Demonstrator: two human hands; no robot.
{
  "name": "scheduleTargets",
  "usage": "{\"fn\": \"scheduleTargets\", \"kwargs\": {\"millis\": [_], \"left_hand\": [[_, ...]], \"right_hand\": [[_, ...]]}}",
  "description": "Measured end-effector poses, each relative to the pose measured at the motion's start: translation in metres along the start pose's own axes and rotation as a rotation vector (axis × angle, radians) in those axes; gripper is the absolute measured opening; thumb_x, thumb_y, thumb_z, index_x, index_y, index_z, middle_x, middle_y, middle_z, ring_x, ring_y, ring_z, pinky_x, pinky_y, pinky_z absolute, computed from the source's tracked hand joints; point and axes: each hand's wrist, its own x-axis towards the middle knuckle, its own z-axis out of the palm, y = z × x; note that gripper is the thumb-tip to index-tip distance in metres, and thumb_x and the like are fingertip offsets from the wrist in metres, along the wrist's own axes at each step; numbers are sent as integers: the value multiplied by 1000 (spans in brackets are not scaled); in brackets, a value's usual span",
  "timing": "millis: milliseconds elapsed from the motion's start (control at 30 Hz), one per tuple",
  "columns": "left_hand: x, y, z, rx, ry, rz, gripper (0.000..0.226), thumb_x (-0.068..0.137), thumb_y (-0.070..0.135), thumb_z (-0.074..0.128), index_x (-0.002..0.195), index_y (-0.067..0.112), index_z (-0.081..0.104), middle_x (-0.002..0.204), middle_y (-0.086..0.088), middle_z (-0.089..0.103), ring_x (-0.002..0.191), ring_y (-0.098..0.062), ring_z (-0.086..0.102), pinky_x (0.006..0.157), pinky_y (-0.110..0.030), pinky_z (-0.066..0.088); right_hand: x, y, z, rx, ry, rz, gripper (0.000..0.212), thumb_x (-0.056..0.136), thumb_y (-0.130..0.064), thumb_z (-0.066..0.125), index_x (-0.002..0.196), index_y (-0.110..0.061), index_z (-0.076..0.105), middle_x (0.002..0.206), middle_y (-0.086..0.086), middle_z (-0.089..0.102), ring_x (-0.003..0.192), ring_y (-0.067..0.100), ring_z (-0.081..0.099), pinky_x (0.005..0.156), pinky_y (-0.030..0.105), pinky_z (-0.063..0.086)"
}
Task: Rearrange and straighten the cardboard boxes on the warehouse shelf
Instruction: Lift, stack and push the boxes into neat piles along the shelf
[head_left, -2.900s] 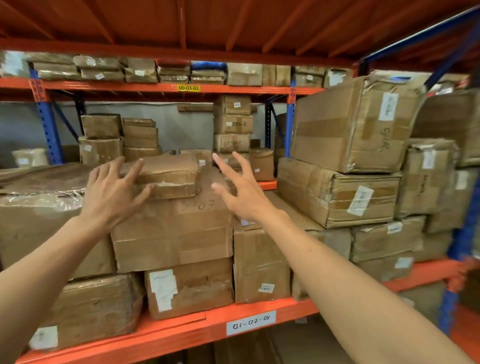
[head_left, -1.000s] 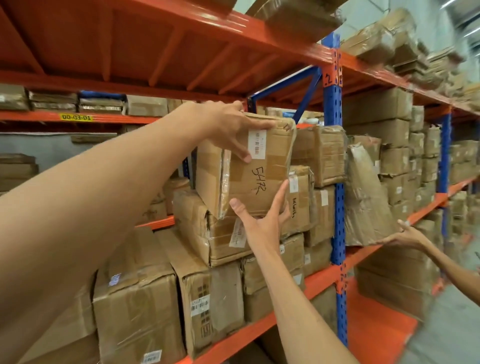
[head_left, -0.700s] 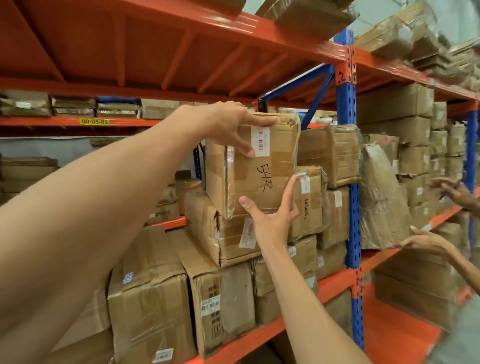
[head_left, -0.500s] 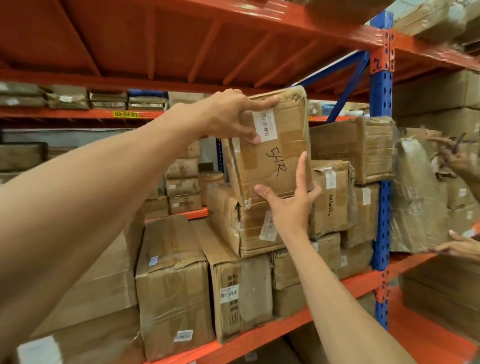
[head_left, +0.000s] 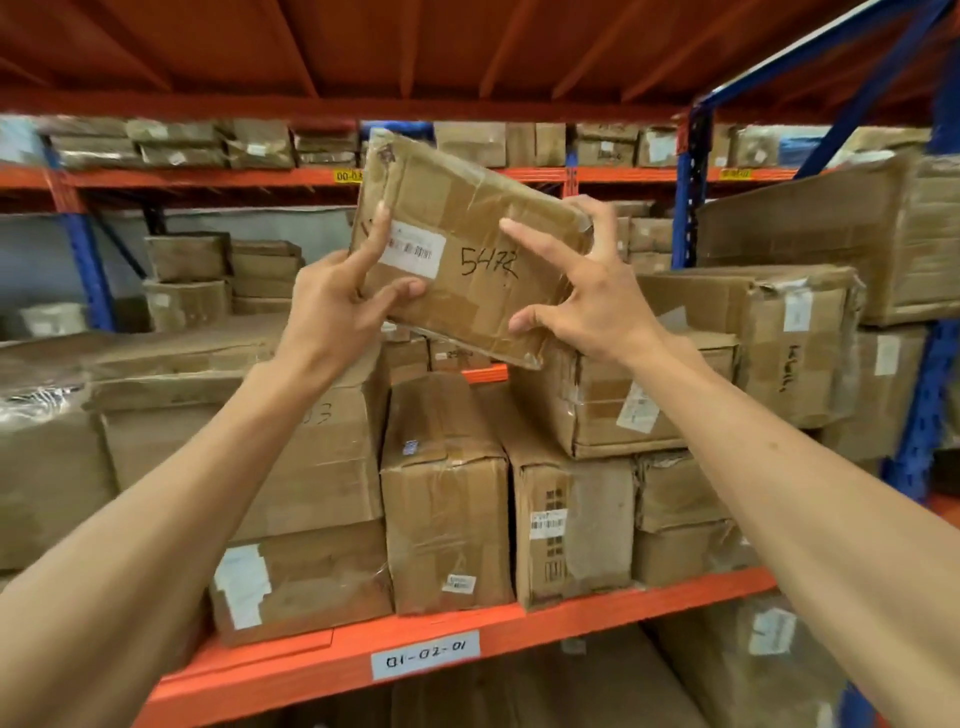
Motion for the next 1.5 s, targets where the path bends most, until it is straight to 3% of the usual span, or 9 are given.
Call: {"fn": "scheduleTargets", "kwargs": {"millis": [133, 367, 500, 633, 767, 900, 1067, 1300, 1500], "left_hand": [[-49, -29, 5, 21, 52, -79, 71, 90, 36, 73, 151, 18, 42, 79, -5, 53, 58, -3, 38, 62, -12, 33], [-86, -30, 56, -82, -16, -95, 67, 89, 46, 68, 150, 30, 46, 118, -7, 63, 84, -8, 53, 79, -33, 52], [-119, -27, 86, -131, 19, -227, 68, 90, 45, 68, 151, 33, 41, 100, 1, 54, 73, 1, 46, 73, -11, 39], [-170, -31, 96, -74, -97, -386, 72, 87, 39, 75, 149, 24, 42, 108, -11, 59, 86, -21, 60, 82, -43, 55], [-144, -56, 77, 355, -154, -38, 70, 85, 54, 71, 146, 22, 55, 112, -25, 62, 83, -39, 67, 63, -53, 58], [-108, -85, 65, 689, -253, 309, 96, 83, 79, 48, 161, 30, 21, 160, -36, 12, 149, -52, 11, 118, -67, 14], [-81, -107, 64, 628, -530, 217, 104, 77, 93, 30, 159, 42, -9, 164, -27, -6, 152, -44, 4, 122, -60, 4], [-82, -108, 72, 639, -495, 184, 108, 78, 86, 45, 155, 46, -19, 161, -28, 6, 141, -44, 32, 122, -55, 12], [-86, -117, 71, 584, -477, 191, 107, 75, 87, 40, 158, 44, -12, 160, -26, 6, 139, -49, 34, 118, -61, 21]], "right_hand": [[-6, -8, 36, 32, -166, 26, 89, 74, -36, 93, 150, -49, 49, 158, 10, 21, 126, 32, 50, 108, 40, 45], [-69, 27, 66, 124, -213, 217, 88, 79, -21, 91, 145, -60, 46, 157, 0, 18, 144, 30, 30, 118, 58, 37], [-48, 44, 54, -8, -325, 107, 94, 80, -13, 89, 147, -62, 43, 157, -9, 17, 137, 27, 35, 110, 42, 41], [-41, 44, 63, -152, -521, -39, 93, 85, -8, 84, 148, -62, 41, 158, -3, 18, 126, 35, 51, 99, 49, 56], [-56, 47, 74, -258, -585, -31, 92, 96, -21, 74, 153, -65, 17, 167, 8, 3, 106, 33, 62, 90, 48, 58], [-55, 50, 82, -335, -602, -107, 95, 99, -25, 70, 154, -66, 4, 169, 8, -4, 112, 32, 60, 76, 44, 60], [-51, 49, 95, -371, -570, -98, 92, 98, -24, 71, 158, -63, 12, 168, 10, -1, 126, 36, 52, 82, 47, 58], [-50, 53, 109, -393, -558, -70, 98, 94, -14, 74, 159, -60, 18, 168, 11, 0, 127, 38, 53, 88, 50, 58], [-57, 37, 113, -347, -583, 14, 90, 99, -12, 67, 160, -57, 19, 170, 7, -12, 139, 37, 42, 100, 52, 53]]}}
